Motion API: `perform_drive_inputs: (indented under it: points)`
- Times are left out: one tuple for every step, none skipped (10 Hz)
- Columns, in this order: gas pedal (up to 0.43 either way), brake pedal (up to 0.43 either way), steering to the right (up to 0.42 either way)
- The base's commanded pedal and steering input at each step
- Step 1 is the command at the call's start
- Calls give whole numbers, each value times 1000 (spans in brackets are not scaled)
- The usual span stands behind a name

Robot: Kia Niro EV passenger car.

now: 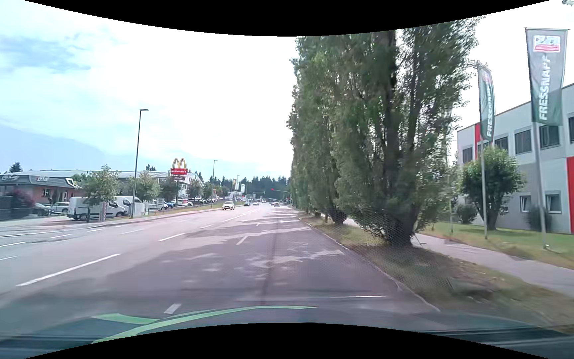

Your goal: Follow the waypoints while adhering to traffic rules and regulations

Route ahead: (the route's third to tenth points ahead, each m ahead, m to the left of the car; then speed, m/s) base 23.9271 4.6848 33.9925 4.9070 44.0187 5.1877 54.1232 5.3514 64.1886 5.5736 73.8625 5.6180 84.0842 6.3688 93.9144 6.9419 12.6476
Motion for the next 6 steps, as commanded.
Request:
perform_drive_inputs:
  points:
    - [0, 0, -2]
    - [0, 0, -2]
    - [0, 0, -2]
    - [0, 0, -3]
    - [0, 0, -4]
    - [0, 18, -4]
